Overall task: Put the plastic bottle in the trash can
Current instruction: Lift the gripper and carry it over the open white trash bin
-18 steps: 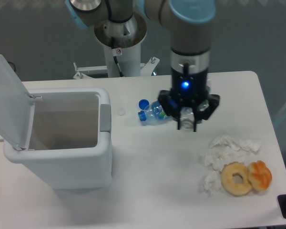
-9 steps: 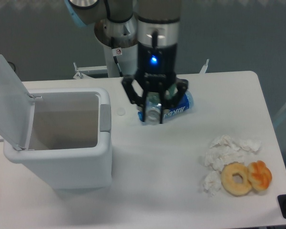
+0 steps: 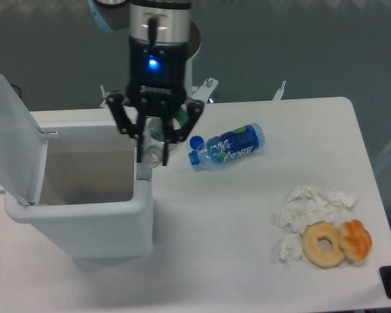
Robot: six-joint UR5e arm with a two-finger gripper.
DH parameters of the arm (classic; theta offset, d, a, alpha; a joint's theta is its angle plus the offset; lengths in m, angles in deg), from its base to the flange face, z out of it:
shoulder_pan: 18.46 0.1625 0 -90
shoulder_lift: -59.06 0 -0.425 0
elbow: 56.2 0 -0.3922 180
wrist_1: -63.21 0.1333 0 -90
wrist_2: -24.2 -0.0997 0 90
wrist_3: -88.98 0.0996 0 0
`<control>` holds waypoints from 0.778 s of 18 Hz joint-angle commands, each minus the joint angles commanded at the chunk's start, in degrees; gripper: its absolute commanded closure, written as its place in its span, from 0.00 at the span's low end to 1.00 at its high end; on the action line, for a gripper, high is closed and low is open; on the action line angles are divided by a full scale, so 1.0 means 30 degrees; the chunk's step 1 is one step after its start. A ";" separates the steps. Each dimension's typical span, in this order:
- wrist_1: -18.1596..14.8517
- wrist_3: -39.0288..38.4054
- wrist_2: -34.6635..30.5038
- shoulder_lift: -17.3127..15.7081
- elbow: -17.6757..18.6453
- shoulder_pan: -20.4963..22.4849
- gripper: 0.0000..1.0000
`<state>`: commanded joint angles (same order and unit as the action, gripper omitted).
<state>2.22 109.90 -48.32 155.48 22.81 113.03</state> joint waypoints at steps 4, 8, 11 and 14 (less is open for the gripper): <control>-0.0029 -0.0349 0.0529 0.0088 -0.0059 -0.0381 0.85; 0.0029 -0.1694 0.0764 0.0380 -0.0613 -0.0908 0.85; 0.0700 -0.2255 0.0764 0.0790 -0.0937 -0.1172 0.85; 0.1083 -0.2285 0.0734 0.1112 -0.0967 -0.1377 0.85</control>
<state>5.47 103.04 -46.12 158.81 19.91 108.90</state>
